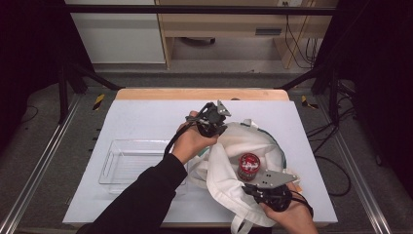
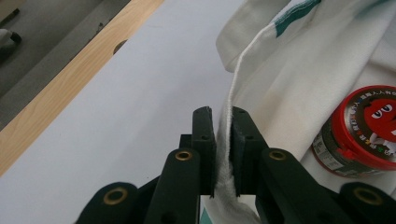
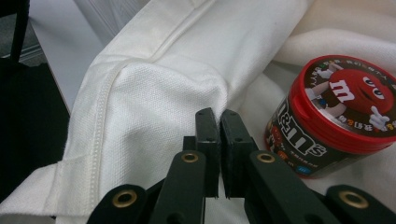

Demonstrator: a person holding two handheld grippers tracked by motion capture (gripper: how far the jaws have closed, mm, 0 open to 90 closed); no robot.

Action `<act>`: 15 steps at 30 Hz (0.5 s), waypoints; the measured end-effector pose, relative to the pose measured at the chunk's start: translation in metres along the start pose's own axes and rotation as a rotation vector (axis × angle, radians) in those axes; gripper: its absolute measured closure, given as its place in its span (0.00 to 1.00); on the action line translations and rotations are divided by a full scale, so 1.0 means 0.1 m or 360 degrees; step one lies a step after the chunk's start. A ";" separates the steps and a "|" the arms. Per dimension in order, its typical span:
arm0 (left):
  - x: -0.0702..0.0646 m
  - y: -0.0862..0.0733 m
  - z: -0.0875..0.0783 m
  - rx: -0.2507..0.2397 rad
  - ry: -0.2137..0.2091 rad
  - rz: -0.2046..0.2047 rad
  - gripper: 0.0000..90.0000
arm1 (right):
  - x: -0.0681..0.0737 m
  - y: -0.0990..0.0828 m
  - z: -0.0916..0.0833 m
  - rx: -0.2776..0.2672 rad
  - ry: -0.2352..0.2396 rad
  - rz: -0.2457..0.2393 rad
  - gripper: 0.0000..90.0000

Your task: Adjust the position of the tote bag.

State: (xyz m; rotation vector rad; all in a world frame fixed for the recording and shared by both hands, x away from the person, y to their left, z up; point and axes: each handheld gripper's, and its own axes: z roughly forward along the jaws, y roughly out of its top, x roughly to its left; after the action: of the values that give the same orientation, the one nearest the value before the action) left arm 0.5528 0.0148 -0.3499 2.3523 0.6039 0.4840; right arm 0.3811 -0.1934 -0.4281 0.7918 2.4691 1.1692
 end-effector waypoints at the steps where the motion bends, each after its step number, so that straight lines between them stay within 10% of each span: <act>1: 0.01 0.00 0.01 -0.0003 0.0000 -0.0003 0.91 | 0.00 0.00 0.00 0.0000 0.0001 -0.0003 0.97; 15: 0.07 -0.01 0.04 -0.0020 0.0004 -0.0044 0.91 | 0.02 -0.04 0.02 0.0009 0.0037 -0.0012 0.98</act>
State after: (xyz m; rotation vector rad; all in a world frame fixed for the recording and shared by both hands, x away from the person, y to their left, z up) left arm 0.5601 0.0172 -0.3516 2.3287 0.6319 0.4770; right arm 0.3786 -0.1930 -0.4330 0.7741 2.4932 1.1760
